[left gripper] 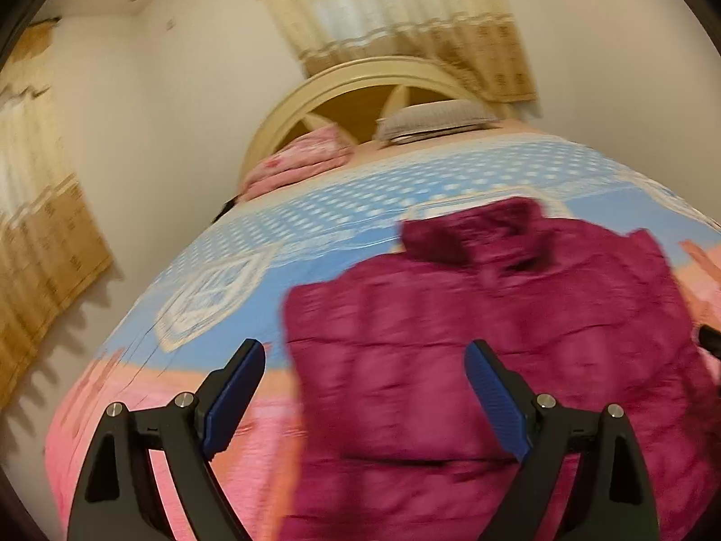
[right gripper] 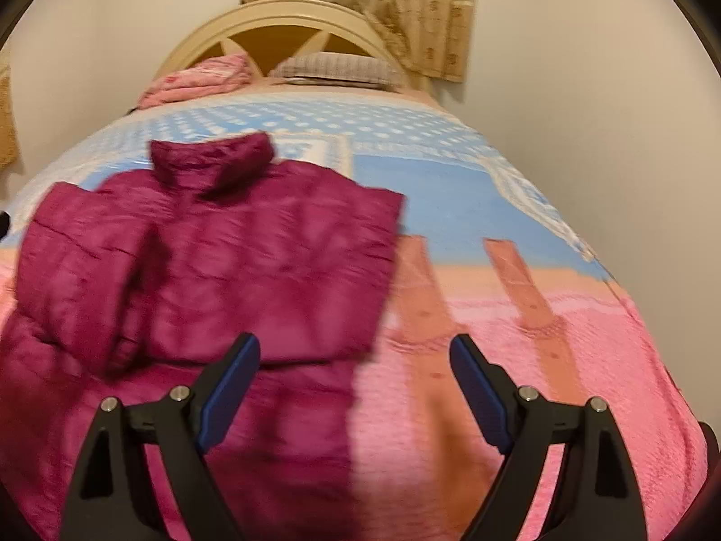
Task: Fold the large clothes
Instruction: 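Fold the held sleeve across the jacket body and release it, then move both tools to the jacket hem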
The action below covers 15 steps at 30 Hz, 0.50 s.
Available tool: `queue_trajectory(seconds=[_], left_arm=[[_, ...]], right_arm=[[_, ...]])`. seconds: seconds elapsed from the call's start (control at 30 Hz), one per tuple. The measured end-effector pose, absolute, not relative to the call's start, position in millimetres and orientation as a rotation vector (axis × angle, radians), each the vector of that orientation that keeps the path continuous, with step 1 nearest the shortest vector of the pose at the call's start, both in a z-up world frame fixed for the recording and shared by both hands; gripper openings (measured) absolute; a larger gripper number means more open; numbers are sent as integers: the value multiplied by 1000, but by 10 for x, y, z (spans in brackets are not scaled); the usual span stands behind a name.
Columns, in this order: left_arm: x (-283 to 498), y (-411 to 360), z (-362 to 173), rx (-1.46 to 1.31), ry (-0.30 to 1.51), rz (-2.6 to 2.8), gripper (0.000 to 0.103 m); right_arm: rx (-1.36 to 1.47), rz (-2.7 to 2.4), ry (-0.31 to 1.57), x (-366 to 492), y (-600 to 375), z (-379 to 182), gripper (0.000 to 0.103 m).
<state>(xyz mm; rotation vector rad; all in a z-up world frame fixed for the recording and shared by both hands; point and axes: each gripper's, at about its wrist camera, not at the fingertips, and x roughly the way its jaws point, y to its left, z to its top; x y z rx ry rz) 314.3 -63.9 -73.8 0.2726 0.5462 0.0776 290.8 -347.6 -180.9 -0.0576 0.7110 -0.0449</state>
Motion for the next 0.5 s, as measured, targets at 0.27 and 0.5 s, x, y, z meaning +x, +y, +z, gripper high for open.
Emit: queue_trajectory(seconds=[0.27, 0.5], left_arm=[[3595, -94, -1175, 176, 710, 182, 91], [3553, 201, -1315, 135, 734, 197, 91]], right_arm=[[-5, 182, 743, 3249, -2747, -1700, 88], [0, 263, 861, 3446, -2503, -2038, 22]])
